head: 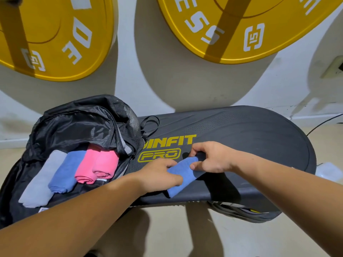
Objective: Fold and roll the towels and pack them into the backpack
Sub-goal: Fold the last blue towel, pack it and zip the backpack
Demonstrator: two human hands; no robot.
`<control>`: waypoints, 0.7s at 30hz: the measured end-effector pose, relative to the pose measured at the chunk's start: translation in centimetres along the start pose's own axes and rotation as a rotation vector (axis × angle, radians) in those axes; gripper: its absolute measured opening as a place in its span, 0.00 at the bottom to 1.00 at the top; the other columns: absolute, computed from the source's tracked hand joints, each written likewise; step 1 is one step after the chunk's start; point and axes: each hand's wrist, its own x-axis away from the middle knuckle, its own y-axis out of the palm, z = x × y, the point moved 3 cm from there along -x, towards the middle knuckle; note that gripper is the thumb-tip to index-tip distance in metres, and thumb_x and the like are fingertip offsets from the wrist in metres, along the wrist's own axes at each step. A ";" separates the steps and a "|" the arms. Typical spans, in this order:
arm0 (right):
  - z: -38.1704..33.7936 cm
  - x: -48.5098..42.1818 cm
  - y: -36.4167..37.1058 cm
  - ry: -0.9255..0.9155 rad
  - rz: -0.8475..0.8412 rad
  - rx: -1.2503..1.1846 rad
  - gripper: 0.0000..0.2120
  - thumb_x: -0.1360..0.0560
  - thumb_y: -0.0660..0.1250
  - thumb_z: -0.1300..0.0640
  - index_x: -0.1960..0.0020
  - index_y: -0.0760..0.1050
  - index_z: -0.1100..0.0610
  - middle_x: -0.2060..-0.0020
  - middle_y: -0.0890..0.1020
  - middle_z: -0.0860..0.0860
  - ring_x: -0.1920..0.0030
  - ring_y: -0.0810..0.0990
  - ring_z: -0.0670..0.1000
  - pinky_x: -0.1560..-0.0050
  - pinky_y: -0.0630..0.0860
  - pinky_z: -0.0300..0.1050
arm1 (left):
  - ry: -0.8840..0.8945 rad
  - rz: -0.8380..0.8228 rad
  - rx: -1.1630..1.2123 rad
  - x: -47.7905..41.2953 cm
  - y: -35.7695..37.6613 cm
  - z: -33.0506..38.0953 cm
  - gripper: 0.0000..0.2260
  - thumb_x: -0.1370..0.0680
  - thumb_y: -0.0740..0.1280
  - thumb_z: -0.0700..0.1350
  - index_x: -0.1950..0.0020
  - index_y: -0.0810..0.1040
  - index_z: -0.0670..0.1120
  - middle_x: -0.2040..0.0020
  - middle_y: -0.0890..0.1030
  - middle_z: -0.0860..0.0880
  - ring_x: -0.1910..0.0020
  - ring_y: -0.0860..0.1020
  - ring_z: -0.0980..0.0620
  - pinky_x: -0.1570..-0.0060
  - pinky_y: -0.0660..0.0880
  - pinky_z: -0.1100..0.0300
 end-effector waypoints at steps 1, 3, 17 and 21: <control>0.1 0.1 0.0 -0.004 -0.009 -0.010 0.09 0.27 0.74 0.48 0.49 0.78 0.49 0.56 0.81 0.46 0.55 0.78 0.50 0.54 0.75 0.43 | 0.056 0.002 -0.084 0.1 0.4 0.3 0.15 0.34 0.70 0.58 0.55 0.77 0.49 0.64 0.73 0.55 0.65 0.71 0.53 0.64 0.67 0.57; 0.5 0.2 0.0 0.008 -0.028 -0.040 0.09 0.27 0.74 0.49 0.49 0.78 0.48 0.55 0.82 0.46 0.54 0.79 0.49 0.54 0.76 0.42 | 0.131 0.033 -0.136 0.2 0.9 0.8 0.16 0.31 0.71 0.60 0.59 0.76 0.48 0.66 0.70 0.56 0.66 0.68 0.55 0.67 0.64 0.58; -10.5 0.1 1.0 -0.167 -0.165 -0.098 0.14 0.30 0.77 0.53 0.47 0.77 0.44 0.57 0.80 0.42 0.57 0.78 0.43 0.58 0.74 0.38 | 0.333 -0.039 -0.412 7.4 -11.1 0.9 0.17 0.27 0.73 0.54 0.39 0.80 0.60 0.55 0.82 0.62 0.56 0.78 0.64 0.56 0.74 0.64; -15.2 -1.4 0.6 -0.196 -0.124 -0.101 0.18 0.31 0.76 0.43 0.44 0.79 0.44 0.52 0.84 0.43 0.50 0.82 0.46 0.45 0.80 0.47 | 0.350 0.083 -0.275 11.3 -14.3 -3.2 0.07 0.24 0.71 0.53 0.47 0.81 0.58 0.57 0.82 0.58 0.59 0.77 0.60 0.55 0.75 0.60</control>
